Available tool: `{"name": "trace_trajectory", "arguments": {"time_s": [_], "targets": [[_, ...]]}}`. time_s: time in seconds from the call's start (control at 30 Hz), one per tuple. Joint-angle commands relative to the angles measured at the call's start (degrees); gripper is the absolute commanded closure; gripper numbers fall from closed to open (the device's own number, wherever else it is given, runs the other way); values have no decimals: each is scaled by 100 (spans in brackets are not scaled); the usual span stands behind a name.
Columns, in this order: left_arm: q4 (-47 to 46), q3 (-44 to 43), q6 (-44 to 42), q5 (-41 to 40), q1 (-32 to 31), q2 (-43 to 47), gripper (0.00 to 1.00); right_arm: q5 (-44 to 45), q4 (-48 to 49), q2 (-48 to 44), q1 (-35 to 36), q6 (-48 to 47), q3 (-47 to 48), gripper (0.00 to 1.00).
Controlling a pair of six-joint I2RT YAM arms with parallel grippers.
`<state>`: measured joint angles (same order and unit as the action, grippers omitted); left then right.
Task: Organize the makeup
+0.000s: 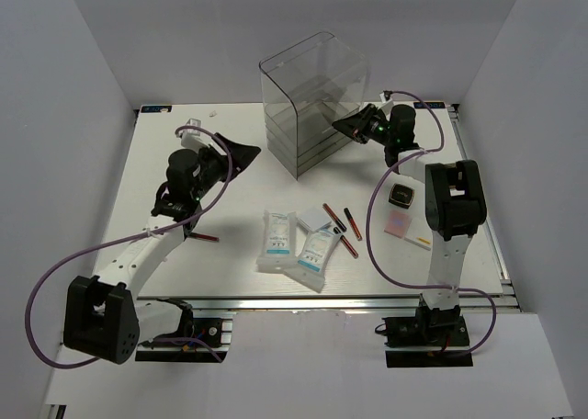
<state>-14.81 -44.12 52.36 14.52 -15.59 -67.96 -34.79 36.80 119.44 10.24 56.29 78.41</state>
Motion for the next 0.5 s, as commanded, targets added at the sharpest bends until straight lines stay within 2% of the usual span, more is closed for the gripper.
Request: {"name": "trace_trajectory", "arguments": {"time_s": [0.0,0.03,0.47], "targets": [[-250,-290,-24,-169,-145,-68,28,-19,732,-43,22,22,-89,96],[-285,-308,-24,-178,-172,-120,28,-20,837,-87,13,57,-194,100],[-505,-940,-498,-345,-936,-955,28,104,750,-1335,-224,75,-985,100]]}}
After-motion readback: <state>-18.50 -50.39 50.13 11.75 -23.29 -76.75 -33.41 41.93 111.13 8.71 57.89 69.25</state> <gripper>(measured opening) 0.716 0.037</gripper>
